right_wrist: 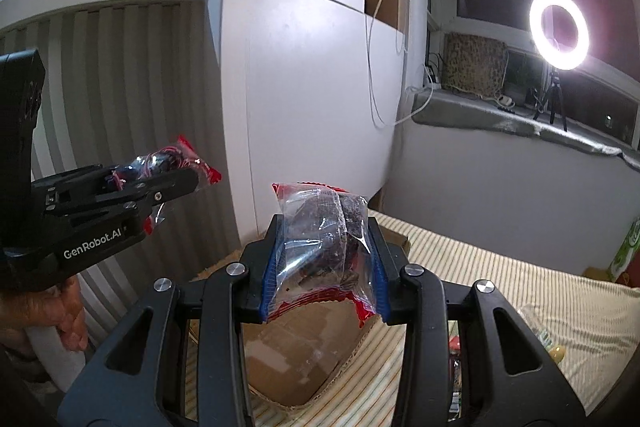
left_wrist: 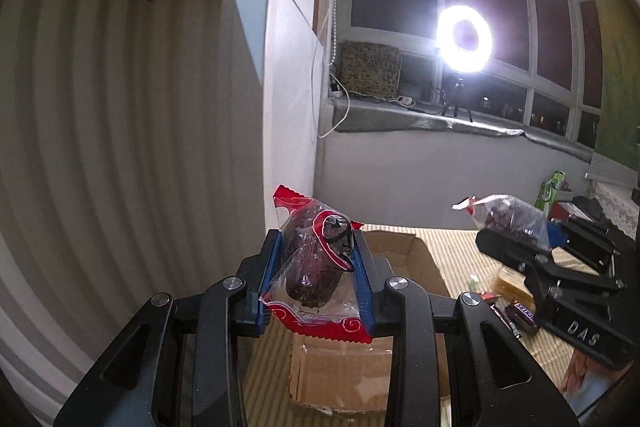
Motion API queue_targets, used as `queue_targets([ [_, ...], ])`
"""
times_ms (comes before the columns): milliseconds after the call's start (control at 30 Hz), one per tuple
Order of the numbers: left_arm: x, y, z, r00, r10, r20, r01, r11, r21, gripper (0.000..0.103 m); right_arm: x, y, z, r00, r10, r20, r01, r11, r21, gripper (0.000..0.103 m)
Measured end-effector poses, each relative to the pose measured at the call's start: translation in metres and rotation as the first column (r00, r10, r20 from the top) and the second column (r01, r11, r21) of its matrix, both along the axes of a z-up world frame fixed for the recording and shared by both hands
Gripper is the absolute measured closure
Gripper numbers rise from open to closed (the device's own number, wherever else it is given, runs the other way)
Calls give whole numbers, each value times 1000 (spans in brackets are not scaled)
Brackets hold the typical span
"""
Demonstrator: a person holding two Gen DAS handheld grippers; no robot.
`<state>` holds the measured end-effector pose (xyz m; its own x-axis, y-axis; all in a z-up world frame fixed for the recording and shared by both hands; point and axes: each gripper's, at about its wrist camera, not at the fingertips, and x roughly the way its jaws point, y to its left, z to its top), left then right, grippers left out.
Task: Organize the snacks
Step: 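Carry both candy bags into the cardboard box and open both grippers, then move both open grippers back over the candy bars on the table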
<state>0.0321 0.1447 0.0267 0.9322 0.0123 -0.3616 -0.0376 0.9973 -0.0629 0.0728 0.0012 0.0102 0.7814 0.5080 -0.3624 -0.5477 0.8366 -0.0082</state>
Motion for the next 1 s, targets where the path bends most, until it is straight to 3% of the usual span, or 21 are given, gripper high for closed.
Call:
queue_targets([
  [433, 28, 3, -36, 994, -40, -101, 38, 999, -22, 72, 28, 14, -50, 993, 17, -115, -21, 999, -34, 63],
  [500, 33, 4, -43, 991, -40, -125, 37, 999, -28, 71, 37, 19, -64, 988, 16, -155, -25, 998, -56, 59],
  [600, 42, 4, -57, 985, -45, -167, 38, 998, -47, 62, 44, 21, -83, 981, -4, -194, -11, 997, -79, 30],
  [733, 30, 14, -66, 986, -22, -165, 12, 998, -65, 31, 39, 21, -95, 978, -8, -207, -9, 997, -82, 29],
  [900, 17, 32, -63, 984, 47, -169, -64, 993, -97, 31, 31, 24, -94, 981, -5, -194, -14, 995, -95, 28],
  [1000, 11, 36, -56, 985, 68, -160, -83, 993, -86, 30, 29, 26, -88, 983, -6, -183, -10, 996, -87, 20],
])
